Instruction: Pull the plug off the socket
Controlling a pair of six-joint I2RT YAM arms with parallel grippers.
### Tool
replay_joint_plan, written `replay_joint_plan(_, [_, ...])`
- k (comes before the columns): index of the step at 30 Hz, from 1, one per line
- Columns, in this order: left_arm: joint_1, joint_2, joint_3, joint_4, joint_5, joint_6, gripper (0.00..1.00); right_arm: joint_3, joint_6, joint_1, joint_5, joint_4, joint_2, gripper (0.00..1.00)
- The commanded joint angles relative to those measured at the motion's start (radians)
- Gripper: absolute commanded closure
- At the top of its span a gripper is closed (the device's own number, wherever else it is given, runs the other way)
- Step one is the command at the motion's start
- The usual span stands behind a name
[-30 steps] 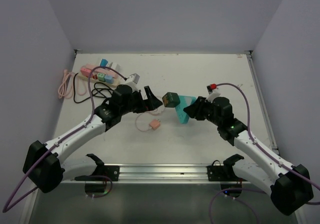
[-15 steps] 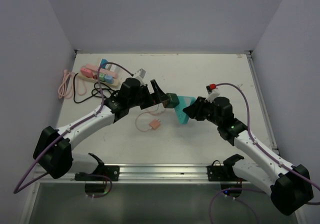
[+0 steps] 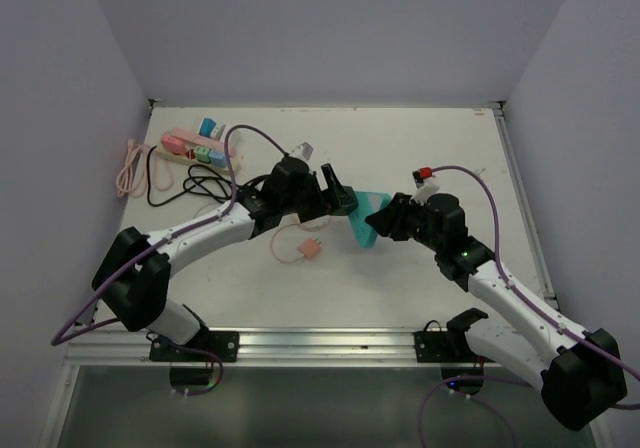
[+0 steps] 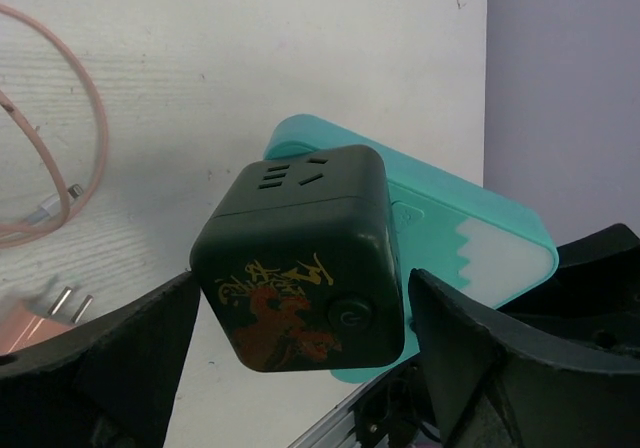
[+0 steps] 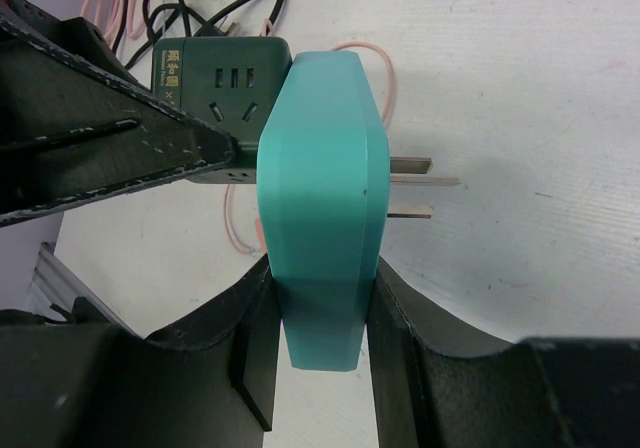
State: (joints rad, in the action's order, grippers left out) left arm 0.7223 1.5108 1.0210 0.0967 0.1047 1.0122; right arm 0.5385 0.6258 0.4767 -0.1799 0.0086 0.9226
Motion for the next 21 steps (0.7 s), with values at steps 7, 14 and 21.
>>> replay_joint_plan(7, [0.019, -0.040, 0.010, -0.057, -0.068, 0.052, 0.71, 0.000, -0.001, -0.001, 0.049, 0.099, -0.033, 1.00])
replay_joint_plan(14, [0.009, -0.112, -0.082, -0.080, -0.076, 0.117, 1.00, -0.113, 0.054, -0.001, 0.265, 0.062, -0.083, 1.00])
replay_joint_plan(21, [-0.018, -0.193, -0.147, -0.080, -0.072, 0.170, 1.00, -0.195, 0.147, -0.003, 0.469, -0.004, -0.154, 1.00])
